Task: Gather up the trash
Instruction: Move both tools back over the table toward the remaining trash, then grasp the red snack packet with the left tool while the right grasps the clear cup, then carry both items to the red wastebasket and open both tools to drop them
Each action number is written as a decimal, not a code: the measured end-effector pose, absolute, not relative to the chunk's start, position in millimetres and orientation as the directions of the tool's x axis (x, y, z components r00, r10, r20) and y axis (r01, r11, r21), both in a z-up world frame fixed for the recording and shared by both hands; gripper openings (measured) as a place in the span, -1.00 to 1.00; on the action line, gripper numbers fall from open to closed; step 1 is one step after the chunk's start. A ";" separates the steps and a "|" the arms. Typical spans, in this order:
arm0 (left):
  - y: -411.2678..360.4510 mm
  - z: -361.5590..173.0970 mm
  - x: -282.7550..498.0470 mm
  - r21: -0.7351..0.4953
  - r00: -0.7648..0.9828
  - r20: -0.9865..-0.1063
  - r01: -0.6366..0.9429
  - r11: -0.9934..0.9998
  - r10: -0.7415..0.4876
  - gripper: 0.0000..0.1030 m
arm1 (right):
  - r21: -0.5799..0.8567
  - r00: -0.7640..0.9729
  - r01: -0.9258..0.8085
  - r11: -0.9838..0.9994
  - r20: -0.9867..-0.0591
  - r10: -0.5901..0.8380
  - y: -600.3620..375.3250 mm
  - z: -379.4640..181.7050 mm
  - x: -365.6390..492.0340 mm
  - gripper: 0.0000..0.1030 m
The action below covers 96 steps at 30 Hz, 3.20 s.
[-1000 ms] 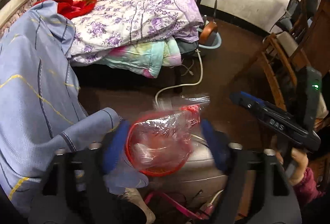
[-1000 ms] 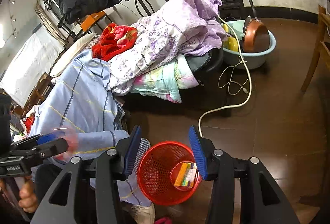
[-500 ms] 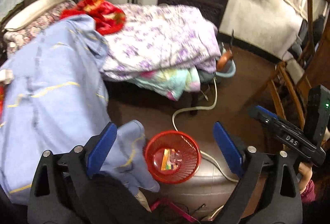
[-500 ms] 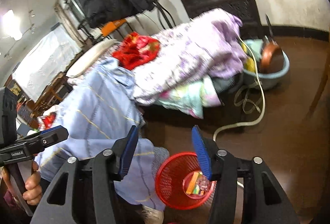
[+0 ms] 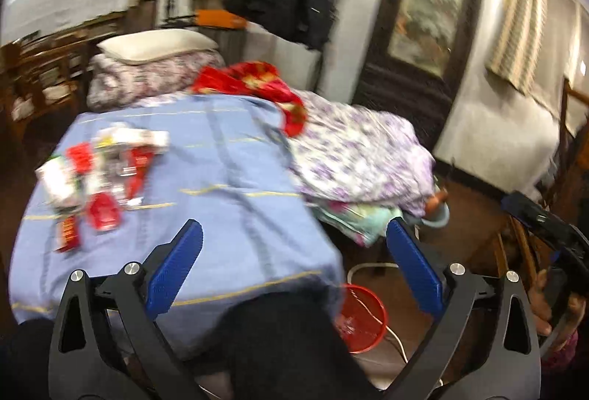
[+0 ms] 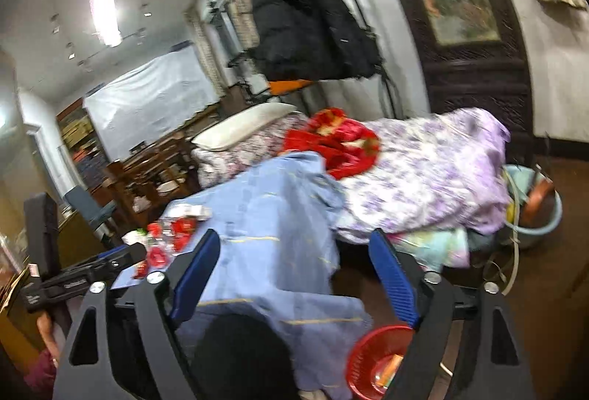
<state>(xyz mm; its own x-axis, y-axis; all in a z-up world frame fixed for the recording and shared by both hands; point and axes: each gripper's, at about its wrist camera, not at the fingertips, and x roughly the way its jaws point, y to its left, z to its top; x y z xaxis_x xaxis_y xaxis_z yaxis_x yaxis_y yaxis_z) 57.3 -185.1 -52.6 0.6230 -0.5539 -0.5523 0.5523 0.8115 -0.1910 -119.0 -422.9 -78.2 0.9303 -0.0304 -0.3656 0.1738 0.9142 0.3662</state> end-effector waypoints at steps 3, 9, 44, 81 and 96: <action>-139.1 -55.9 71.2 -0.230 0.658 -0.545 0.479 0.848 -0.519 0.87 | 0.350 0.928 0.112 0.930 -0.371 0.028 -386.6 -68.1 -100.8 0.71; -40.5 -88.1 118.5 -0.300 0.714 -0.595 0.230 0.926 -0.370 0.87 | 0.277 0.876 0.025 0.961 -0.469 0.112 -315.0 -83.0 -48.7 0.72; 68.5 -146.2 200.7 -0.349 0.733 -0.617 0.072 0.934 -0.287 -0.30 | 0.241 0.736 -0.139 0.960 -0.624 0.263 -139.0 -142.1 171.6 0.56; -19.0 -97.6 118.9 -0.262 0.739 -0.556 0.278 0.924 -0.380 -0.30 | 0.207 0.849 -0.077 0.975 -0.499 0.173 -224.5 -83.8 60.9 0.10; -150.9 -58.4 59.7 -0.192 0.637 -0.556 0.527 0.828 -0.534 -0.30 | 0.287 0.911 0.052 0.956 -0.406 0.072 -346.0 -75.2 -42.2 0.10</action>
